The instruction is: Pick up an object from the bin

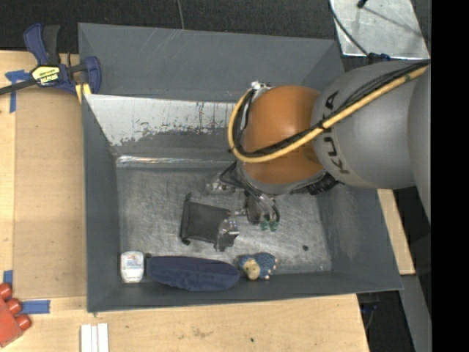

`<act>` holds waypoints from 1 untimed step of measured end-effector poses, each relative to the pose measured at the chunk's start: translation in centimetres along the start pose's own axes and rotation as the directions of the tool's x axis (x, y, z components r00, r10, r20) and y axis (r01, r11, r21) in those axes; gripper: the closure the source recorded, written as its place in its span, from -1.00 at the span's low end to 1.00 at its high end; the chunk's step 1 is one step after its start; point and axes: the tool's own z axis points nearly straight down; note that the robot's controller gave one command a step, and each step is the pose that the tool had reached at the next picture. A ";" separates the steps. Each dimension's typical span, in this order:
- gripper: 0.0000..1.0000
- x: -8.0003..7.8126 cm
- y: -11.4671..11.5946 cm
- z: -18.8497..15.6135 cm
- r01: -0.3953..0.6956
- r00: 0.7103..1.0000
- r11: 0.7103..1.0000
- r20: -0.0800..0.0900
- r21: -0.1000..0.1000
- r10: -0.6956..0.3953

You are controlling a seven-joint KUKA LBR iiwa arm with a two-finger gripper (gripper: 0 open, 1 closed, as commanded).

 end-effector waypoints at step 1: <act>-1.00 -2.7 0.6 7.0 0.058 0.998 0.998 0.014 -0.001 -0.058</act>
Offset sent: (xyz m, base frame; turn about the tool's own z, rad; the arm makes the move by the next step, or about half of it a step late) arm 0.0230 0.0069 -0.0717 -0.0587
